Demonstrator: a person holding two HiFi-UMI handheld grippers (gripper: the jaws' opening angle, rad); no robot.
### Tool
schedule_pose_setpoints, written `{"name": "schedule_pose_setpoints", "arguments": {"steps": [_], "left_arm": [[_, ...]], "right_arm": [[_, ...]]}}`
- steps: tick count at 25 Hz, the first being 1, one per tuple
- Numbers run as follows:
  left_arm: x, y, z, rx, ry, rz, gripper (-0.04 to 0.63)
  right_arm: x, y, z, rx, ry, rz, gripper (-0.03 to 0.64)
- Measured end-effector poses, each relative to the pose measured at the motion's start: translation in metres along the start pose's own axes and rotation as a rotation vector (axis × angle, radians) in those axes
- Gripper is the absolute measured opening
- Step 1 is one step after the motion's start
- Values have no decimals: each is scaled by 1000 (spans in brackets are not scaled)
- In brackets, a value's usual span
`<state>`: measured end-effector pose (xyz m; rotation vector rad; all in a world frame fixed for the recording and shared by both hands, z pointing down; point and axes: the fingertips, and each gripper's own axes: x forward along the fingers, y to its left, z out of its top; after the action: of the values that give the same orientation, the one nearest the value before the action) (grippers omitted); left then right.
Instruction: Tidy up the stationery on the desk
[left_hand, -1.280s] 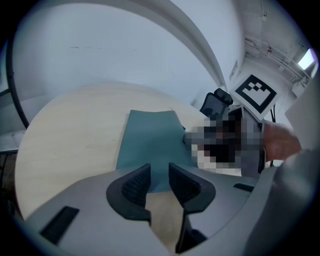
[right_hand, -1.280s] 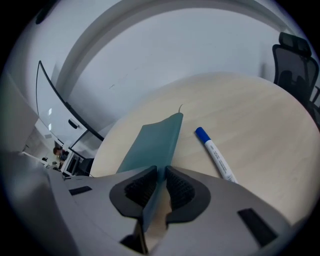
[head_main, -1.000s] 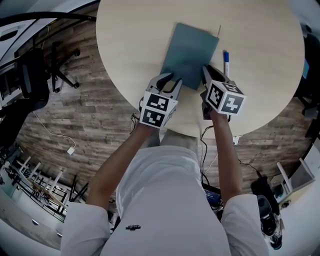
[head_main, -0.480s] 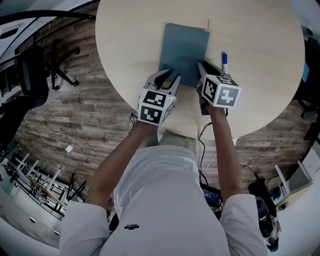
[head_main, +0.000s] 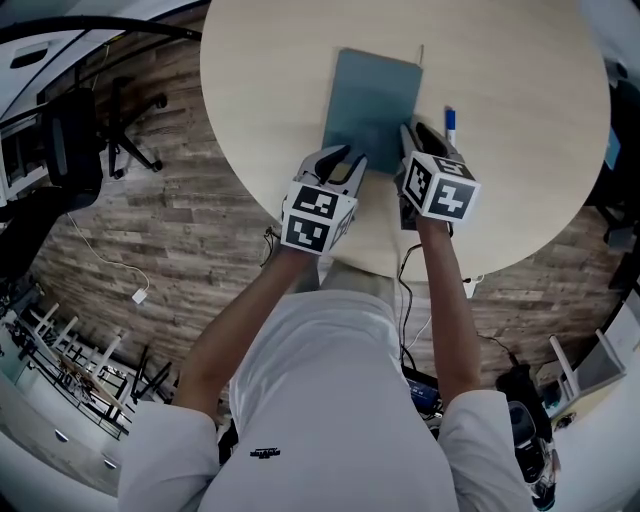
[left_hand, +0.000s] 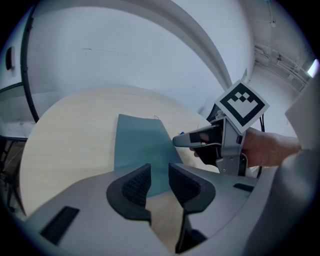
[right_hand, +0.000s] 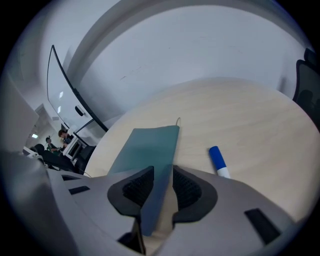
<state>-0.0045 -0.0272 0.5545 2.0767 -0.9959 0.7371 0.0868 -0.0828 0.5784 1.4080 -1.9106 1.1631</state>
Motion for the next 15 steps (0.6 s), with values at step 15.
{"name": "schedule_pose_setpoints", "arguments": {"steps": [15], "left_arm": [[-13, -15, 7, -7, -32, -15, 49]], "right_arm": [[-67, -38, -10, -105, -57, -114, 117]]}}
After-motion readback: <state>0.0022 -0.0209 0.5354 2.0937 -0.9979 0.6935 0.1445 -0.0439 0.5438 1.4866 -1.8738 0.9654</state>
